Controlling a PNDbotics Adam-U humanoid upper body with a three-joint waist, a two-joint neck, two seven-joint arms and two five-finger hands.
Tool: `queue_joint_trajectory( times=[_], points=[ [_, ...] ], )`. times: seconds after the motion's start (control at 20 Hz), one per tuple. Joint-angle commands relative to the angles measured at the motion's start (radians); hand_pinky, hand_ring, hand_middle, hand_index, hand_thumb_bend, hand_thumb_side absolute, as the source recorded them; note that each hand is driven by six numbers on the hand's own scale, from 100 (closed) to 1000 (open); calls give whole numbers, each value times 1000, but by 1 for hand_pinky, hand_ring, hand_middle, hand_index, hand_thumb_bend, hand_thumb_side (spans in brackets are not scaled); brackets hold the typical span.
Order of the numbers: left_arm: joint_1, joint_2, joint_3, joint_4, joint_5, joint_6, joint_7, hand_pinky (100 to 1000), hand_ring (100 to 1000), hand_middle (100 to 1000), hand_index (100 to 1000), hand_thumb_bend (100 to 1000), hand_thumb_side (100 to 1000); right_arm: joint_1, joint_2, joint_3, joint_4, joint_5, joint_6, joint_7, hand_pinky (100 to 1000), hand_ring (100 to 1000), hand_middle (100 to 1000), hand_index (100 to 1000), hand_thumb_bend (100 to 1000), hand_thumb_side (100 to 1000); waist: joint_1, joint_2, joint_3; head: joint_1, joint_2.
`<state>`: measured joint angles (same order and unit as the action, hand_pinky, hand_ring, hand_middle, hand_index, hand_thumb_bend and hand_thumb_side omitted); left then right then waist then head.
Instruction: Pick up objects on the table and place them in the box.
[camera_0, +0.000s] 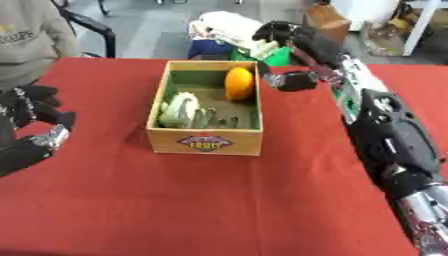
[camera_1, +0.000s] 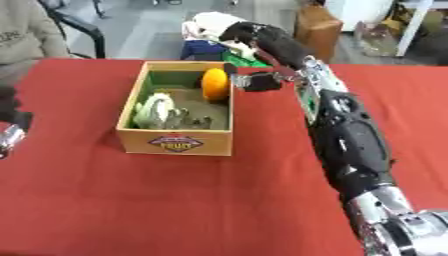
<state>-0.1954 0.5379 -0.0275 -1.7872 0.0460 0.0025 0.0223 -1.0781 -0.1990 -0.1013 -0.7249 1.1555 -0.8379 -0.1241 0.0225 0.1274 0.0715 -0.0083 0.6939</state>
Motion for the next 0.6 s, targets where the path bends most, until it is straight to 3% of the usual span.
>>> queue_joint_trajectory(
  times=[0.05, 0.3, 0.6],
  points=[
    [-1, 25, 19, -5, -8, -1, 10, 611, 575, 574, 739, 337, 184, -4, -65, 16, -54, -193, 16, 101, 496, 662, 755, 849, 100, 401, 4, -16, -12, 9, 3],
    [11, 22, 26, 2, -14, -2, 20, 612, 578, 575, 739, 336, 185, 50, -121, 31, -152, -437, 63, 251, 475, 641, 741, 845, 100, 371, 5, -14, -43, 14, 15],
    [22, 18, 31, 9, -21, -2, 25, 611, 577, 574, 739, 335, 187, 110, -160, 27, -223, -580, 102, 367, 470, 638, 743, 849, 100, 371, 4, -12, -59, 17, 19]
  ],
)
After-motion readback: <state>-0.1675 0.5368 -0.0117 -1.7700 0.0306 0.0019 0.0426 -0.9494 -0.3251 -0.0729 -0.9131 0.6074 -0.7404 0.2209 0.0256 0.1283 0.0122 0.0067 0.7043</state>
